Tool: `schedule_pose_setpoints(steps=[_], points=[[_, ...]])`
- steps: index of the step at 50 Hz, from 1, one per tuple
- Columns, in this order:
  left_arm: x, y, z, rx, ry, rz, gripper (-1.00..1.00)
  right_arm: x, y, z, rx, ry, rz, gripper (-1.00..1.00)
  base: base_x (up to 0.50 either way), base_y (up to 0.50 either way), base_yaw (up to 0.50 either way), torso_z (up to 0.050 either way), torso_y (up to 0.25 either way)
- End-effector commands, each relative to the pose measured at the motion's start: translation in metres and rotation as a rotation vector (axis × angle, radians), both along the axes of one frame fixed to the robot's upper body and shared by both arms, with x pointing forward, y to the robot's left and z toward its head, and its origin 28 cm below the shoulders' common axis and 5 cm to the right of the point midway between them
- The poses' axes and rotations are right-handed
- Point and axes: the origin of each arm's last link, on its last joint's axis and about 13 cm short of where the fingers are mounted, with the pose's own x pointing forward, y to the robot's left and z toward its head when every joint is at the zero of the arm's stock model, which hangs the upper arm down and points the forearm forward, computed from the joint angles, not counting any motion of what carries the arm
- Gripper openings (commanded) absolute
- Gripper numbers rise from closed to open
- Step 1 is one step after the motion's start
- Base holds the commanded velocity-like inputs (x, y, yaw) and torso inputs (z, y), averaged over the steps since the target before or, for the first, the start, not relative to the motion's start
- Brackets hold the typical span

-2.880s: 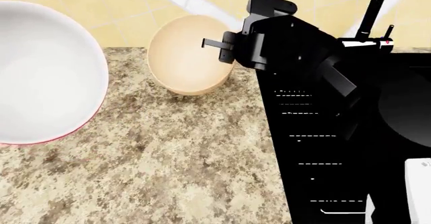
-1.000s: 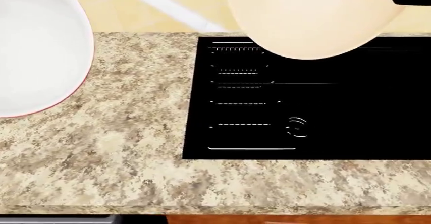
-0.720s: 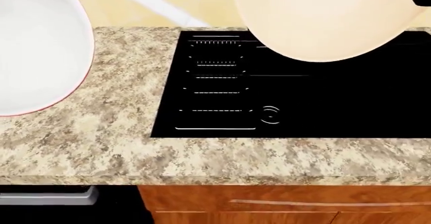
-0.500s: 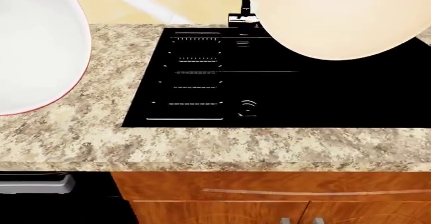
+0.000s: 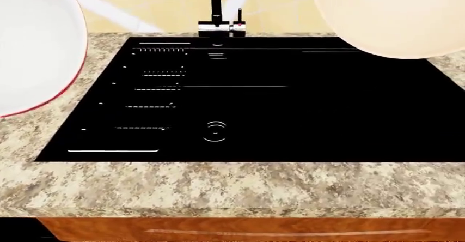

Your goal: Stack the bowls in the sink.

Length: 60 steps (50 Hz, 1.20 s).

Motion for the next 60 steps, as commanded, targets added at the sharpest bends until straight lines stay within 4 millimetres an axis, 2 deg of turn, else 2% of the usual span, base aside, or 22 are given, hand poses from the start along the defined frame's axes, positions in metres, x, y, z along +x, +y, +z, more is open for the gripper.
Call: schedule_pose_setpoints(steps=[1,16,36,47,60], points=[[-0.01,0.011,0.008,-0.029,-0.073,0.093,-1.0,0.001,0.0,0.011,-0.008,-0.031,-0.04,-1.0,0.0,0.0,0.0,0.0,0.0],[-0.018,0.028,0.011,-0.081,-0.139,0.248,-1.0,0.006,-0.001,0.018,-0.027,-0.026,-0.08,-1.0,0.03,0.0,0.0,0.001,0.001],[-0.018,0.027,0.014,-0.079,-0.146,0.247,-1.0,0.005,-0.001,0.021,-0.04,-0.035,-0.078,-1.0,0.49,-0.09,0.0,0.0,0.002],[-0.018,0.026,0.014,-0.079,-0.146,0.243,-1.0,0.006,0.001,0.022,-0.084,-0.03,-0.092,-1.0,0.0,0.19,0.0,0.001,0.003],[-0.017,0.026,0.014,-0.079,-0.146,0.24,-1.0,0.003,-0.003,0.021,-0.023,-0.046,-0.096,-1.0,0.01,0.04,0.0,0.0,0.001]])
